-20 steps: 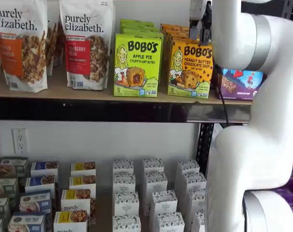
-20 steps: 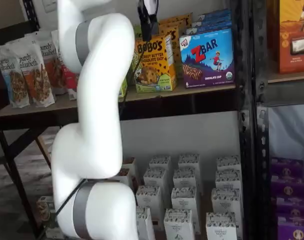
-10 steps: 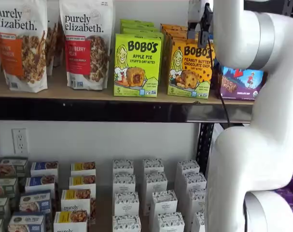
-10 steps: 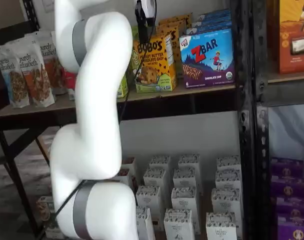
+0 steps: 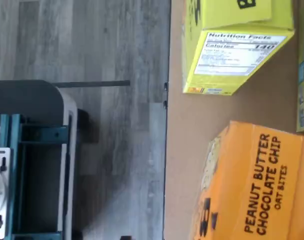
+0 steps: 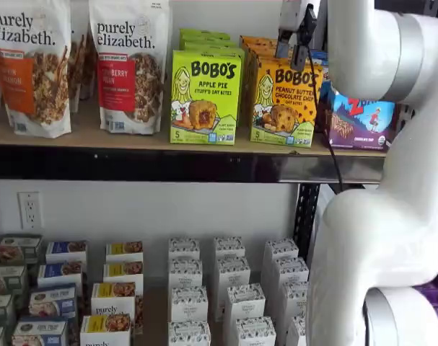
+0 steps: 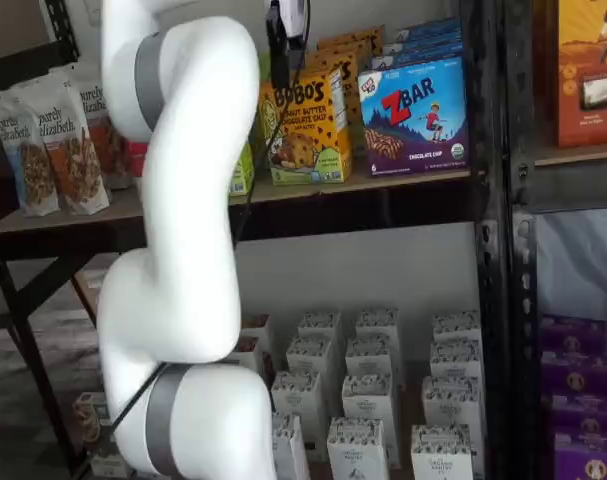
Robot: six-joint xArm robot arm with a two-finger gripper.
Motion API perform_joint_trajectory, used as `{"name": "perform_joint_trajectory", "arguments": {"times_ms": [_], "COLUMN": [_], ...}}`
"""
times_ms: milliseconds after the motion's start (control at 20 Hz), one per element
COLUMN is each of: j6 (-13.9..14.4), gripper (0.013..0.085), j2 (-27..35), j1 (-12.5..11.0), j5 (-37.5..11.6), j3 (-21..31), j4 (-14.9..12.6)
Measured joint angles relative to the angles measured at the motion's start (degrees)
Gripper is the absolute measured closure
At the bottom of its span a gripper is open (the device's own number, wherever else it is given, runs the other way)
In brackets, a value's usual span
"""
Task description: Pick up the orange box on the top shelf, the fifth box from the left
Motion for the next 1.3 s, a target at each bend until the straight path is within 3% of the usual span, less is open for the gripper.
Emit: {"name": "perform_joint_trajectory", "arguments": {"times_ms": [300, 1000, 1300], "j6": [-0.02, -1.02, -1.27], "gripper": [0.013, 0.013, 0.013], "j2": [-3.57, -7.35, -7.61], "j1": [0.27, 0.2, 0.15], "j5": [-5.85, -13.25, -14.05], "j3": [6.7, 14.79, 15.73], "j4": [0.5, -0.95, -1.45]}}
